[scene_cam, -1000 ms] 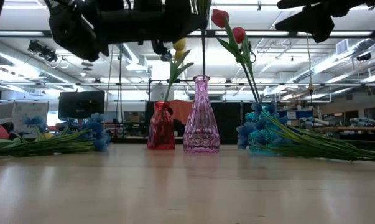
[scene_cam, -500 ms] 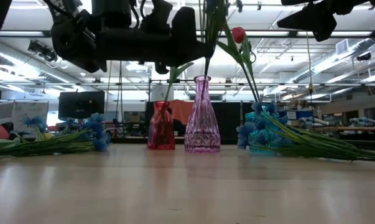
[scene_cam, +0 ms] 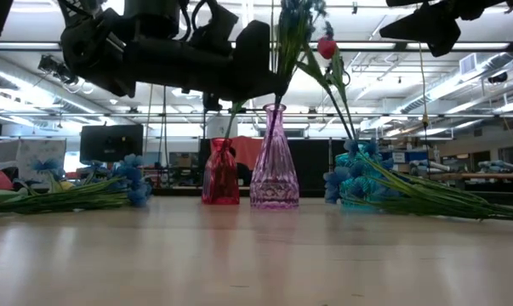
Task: Sort flowers into vase by color
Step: Put the blue flowers into the pink transparent vase
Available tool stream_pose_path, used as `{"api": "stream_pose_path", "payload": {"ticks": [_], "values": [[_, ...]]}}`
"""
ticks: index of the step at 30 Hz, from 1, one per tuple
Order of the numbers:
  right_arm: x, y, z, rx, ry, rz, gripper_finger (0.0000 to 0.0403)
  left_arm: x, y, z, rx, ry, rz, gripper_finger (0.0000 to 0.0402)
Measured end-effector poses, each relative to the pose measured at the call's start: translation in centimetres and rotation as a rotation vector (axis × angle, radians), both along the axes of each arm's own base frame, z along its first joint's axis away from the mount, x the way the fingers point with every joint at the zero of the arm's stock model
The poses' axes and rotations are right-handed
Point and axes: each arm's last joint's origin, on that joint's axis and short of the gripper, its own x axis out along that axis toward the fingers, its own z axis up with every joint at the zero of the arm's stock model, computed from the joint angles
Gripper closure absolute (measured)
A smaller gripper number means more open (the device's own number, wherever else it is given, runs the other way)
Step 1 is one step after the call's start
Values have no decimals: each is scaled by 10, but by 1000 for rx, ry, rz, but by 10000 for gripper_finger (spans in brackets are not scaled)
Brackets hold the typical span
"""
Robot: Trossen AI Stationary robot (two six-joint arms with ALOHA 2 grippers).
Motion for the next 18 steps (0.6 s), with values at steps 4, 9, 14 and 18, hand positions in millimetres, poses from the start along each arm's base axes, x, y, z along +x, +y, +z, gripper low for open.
{"api": "stream_pose_path", "payload": {"ticks": [4,9,14,18], "values": [[0,0,0,2,0,0,126,0,-5,-2,2,20,-14,328],[0,0,0,2,1,0,126,-1,-9,-2,-16,16,-26,283],[0,0,0,1,2,0,126,-1,-10,-2,-17,16,-27,236],[-1,2,0,1,3,11,126,-1,-13,-3,-8,28,-34,209]]}}
